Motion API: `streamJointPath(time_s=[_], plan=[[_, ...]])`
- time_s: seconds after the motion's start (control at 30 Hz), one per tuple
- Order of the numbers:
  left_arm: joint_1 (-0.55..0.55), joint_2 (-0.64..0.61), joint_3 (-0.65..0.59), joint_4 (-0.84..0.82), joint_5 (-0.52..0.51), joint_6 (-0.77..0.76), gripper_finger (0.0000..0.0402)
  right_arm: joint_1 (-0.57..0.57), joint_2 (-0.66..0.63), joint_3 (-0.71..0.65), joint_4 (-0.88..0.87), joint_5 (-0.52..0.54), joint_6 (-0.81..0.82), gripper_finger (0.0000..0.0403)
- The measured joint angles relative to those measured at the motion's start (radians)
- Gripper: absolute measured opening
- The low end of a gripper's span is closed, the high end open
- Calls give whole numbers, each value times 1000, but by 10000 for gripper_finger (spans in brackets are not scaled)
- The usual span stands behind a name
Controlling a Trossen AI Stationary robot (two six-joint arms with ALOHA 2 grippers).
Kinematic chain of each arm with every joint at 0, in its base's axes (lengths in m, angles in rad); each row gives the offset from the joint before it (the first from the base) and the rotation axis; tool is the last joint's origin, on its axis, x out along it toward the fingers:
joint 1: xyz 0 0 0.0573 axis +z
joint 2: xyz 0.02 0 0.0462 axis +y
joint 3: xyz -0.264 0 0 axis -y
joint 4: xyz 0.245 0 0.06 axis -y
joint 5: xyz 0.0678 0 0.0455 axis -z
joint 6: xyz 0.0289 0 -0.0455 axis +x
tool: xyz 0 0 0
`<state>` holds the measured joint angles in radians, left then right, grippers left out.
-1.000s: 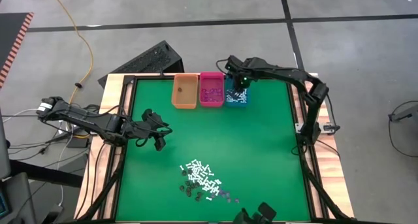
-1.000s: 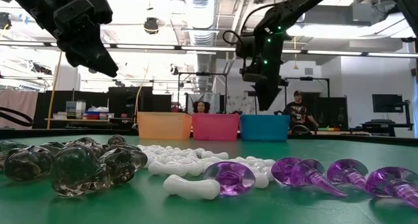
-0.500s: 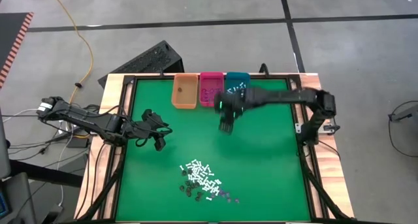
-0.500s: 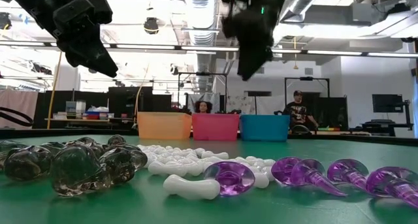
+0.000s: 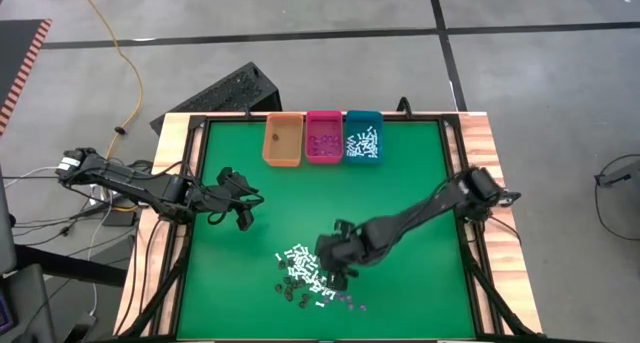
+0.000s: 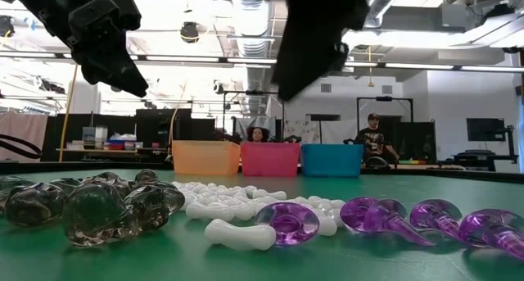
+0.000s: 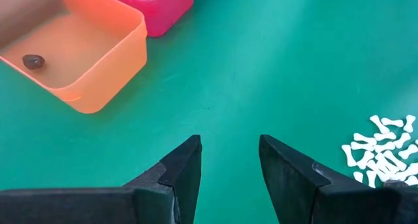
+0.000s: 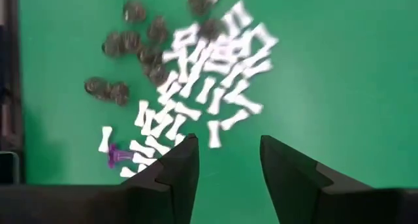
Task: Sort Halloween decoration
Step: Put the white bone toy into the blue bin
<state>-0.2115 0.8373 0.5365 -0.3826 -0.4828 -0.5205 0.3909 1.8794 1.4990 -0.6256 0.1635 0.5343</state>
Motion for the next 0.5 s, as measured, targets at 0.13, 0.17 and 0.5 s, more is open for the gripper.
streamJointPath(time_s=[0.13, 0.17, 0.5], plan=[[0, 0, 0, 11, 0, 0, 144, 34, 83, 2, 34, -10, 38, 184], [0, 0, 0, 12, 0, 0, 144, 40, 99, 4, 21, -30, 52, 182], [0, 0, 0, 19, 5, -3, 144, 59, 137, 13, -14, -29, 124, 177]])
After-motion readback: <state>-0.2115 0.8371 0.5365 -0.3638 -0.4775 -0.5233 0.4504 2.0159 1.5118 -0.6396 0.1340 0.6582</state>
